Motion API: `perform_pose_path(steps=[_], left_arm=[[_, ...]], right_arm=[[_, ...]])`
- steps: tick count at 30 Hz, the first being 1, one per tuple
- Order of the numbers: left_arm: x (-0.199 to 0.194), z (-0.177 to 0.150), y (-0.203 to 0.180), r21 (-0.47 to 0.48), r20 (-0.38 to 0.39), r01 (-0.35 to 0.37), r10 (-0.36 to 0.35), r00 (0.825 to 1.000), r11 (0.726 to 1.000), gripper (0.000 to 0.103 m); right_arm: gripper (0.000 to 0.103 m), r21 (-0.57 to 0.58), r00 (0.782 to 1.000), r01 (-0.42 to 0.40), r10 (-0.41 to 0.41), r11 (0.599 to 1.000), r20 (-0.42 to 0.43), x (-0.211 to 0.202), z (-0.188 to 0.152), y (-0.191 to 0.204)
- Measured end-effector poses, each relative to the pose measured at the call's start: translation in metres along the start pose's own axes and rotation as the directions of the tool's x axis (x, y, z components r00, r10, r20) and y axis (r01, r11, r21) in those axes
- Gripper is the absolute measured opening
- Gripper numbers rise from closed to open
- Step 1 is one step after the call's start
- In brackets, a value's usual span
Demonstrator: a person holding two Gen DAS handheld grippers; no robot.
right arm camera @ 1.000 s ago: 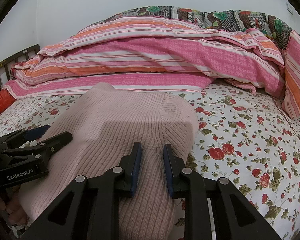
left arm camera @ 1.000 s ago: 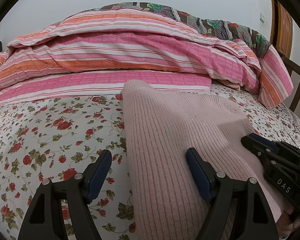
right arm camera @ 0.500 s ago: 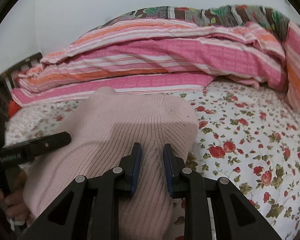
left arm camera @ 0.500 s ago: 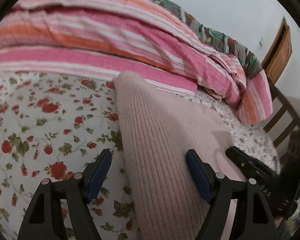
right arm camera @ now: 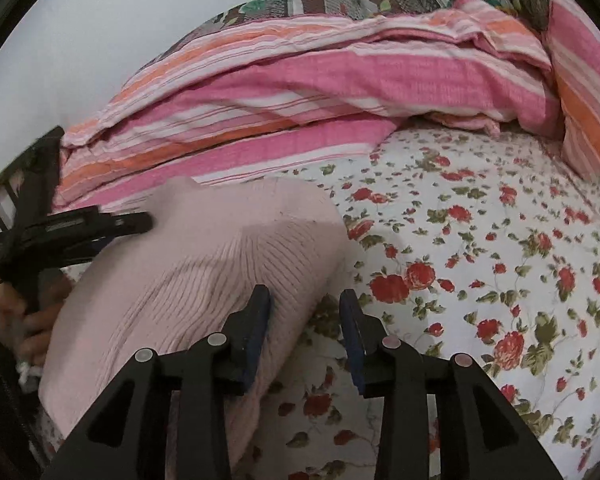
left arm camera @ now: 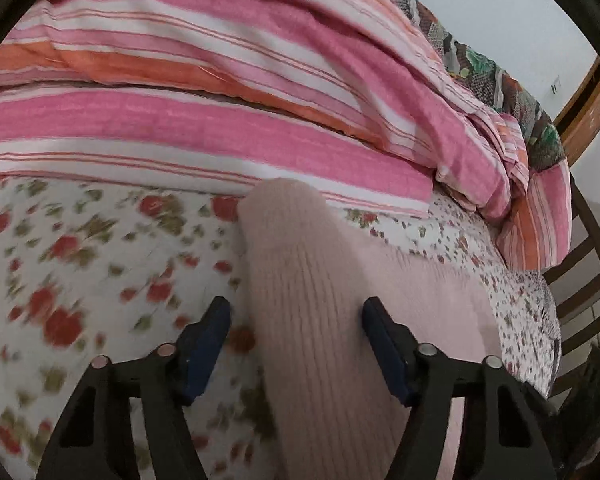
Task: Fold small clothes
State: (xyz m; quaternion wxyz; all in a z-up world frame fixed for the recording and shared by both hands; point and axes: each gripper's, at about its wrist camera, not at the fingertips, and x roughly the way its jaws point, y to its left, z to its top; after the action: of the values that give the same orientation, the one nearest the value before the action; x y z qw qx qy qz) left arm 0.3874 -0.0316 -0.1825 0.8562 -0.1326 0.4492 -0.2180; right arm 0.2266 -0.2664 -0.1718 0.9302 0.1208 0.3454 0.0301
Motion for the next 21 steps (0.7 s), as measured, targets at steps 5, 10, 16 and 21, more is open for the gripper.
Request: perform_pose_path(steps=[5, 10, 16, 21], left_arm=[[0.015, 0.008, -0.016, 0.068, 0.018, -0.053, 0.052, 0.998, 0.996, 0.048], [0.009, 0.008, -0.013, 0.094, 0.032, -0.075, 0.073, 0.997, 0.993, 0.046], [-0.004, 0.002, -0.014, 0.115, 0.046, -0.110, 0.105, 0.993, 0.987, 0.049], [-0.032, -0.023, -0.028, 0.148, 0.051, -0.087, 0.080, 0.995, 0.985, 0.055]], right_arm=[[0.035, 0.012, 1.000, -0.013, 0.012, 1.000, 0.013, 0.001, -0.003, -0.002], [0.035, 0.023, 1.000, -0.021, 0.021, 1.000, 0.014, 0.002, -0.002, -0.006], [0.039, 0.031, 1.000, -0.002, 0.002, 1.000, 0.011, 0.001, 0.000, -0.006], [0.041, 0.010, 0.999, 0.021, -0.021, 1.000, 0.026, -0.013, 0.000, -0.002]])
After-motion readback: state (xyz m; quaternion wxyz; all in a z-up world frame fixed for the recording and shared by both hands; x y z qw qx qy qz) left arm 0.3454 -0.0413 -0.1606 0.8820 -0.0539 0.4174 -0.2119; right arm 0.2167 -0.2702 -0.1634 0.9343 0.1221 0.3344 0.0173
